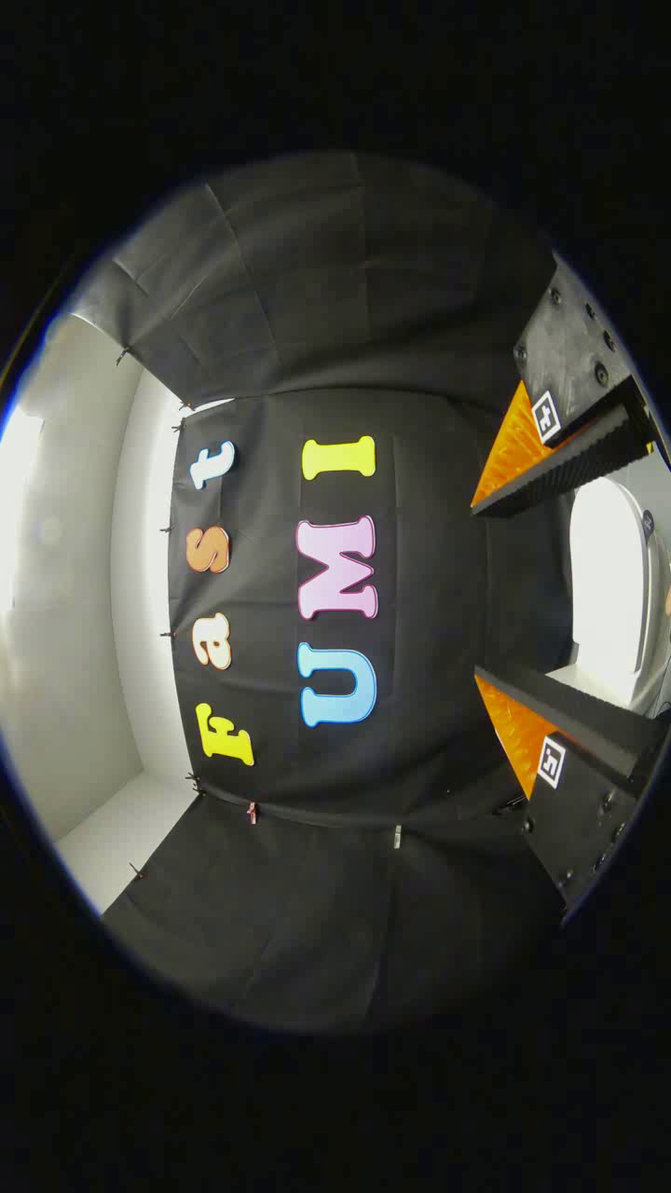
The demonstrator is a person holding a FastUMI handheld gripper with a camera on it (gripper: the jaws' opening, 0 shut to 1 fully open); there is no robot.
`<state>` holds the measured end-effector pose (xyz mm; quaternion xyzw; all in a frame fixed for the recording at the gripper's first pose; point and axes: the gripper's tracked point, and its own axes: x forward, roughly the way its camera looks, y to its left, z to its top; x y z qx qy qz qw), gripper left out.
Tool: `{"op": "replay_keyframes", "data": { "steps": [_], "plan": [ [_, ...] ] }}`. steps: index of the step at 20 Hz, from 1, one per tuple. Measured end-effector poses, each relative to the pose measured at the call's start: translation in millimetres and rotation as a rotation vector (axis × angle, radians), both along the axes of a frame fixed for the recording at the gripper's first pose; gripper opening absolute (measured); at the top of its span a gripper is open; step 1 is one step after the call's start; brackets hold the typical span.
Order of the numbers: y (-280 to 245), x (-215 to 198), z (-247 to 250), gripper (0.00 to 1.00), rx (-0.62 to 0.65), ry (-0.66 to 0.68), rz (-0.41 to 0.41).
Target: Open the toilet lid.
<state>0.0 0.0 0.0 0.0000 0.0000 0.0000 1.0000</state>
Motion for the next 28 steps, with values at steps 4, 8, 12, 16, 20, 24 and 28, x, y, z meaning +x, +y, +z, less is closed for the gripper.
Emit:
{"op": "replay_keyframes", "data": {
  "steps": [4,8,12,16,20,24,28],
  "plan": [
    [-4,0,1,0.98,-0.003,0.002,-0.009],
    [-7,-4,0,0.98,0.003,0.009,-0.017],
    [-11,-3,-1,0.98,-0.001,0.012,-0.029],
    [-13,-3,0,0.98,0.001,0.011,-0.032],
    [-21,-4,-1,0.98,-0.008,0.009,-0.046],
    [-32,-4,-4,0.98,-0.005,0.016,-0.072],
    [-40,-1,-9,0.98,-0.007,0.031,-0.092]
  ]
}}
